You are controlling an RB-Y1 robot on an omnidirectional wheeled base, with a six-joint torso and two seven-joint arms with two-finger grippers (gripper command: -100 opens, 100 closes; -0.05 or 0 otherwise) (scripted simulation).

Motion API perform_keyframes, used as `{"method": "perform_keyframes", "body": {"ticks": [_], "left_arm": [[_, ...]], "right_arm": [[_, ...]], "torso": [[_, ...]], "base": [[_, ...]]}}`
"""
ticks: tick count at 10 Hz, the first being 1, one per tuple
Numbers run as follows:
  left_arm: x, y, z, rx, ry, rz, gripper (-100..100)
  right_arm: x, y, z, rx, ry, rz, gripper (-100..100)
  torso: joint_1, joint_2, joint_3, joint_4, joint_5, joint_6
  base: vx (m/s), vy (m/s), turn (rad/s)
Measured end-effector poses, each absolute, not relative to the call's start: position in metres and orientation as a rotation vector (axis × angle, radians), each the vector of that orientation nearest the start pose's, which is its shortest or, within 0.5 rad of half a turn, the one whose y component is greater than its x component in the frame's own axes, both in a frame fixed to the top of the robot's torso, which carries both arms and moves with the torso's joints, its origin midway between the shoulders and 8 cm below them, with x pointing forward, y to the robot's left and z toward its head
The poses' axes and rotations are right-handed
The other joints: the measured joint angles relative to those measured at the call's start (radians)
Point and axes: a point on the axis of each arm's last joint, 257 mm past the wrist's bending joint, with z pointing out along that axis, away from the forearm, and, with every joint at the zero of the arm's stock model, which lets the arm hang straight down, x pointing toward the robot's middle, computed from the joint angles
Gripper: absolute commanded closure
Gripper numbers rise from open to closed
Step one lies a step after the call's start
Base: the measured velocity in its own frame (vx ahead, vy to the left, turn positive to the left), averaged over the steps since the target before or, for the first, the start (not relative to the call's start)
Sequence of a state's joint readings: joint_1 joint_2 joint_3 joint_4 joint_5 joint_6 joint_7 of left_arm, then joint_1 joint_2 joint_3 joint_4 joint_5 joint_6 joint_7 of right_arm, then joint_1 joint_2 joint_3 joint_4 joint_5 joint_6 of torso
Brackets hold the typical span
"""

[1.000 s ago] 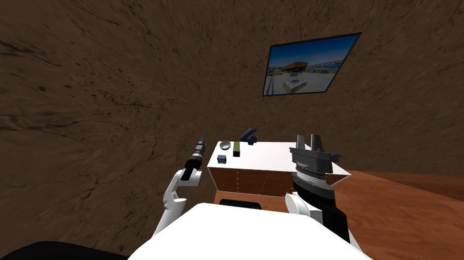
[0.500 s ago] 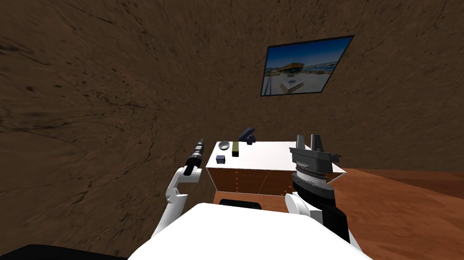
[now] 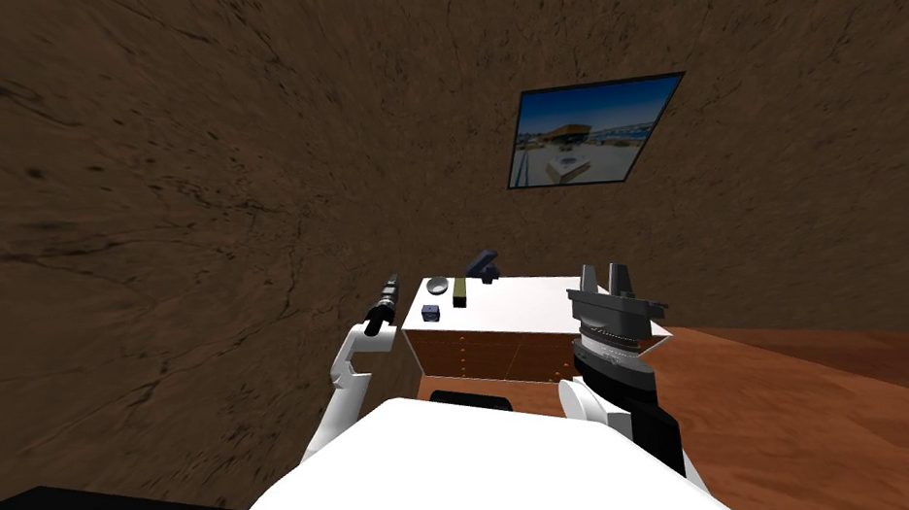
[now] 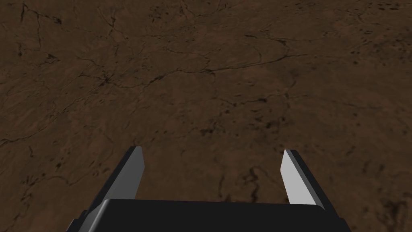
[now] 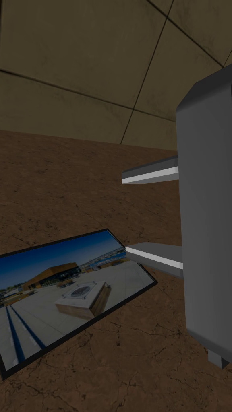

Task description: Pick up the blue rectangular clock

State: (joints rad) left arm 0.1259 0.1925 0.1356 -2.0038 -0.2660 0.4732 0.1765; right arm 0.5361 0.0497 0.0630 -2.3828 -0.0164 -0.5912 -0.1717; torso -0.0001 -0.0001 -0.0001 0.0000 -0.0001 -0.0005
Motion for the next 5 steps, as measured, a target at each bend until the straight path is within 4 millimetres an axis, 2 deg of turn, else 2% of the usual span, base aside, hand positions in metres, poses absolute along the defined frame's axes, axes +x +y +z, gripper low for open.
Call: {"method": "perform_keyframes", "body": {"ticks": [5], "left_arm": [[0.497, 0.408, -0.192, -1.352, 1.229, -0.631, -100]], "right_arm": [[0.304, -0.266, 0.074, 0.629, 0.399, 1.552, 0]], "torso": [[0.000, 0.000, 0.000, 0.000, 0.000, 0.000]], "base": [[0.004, -0.002, -0.027]]}}
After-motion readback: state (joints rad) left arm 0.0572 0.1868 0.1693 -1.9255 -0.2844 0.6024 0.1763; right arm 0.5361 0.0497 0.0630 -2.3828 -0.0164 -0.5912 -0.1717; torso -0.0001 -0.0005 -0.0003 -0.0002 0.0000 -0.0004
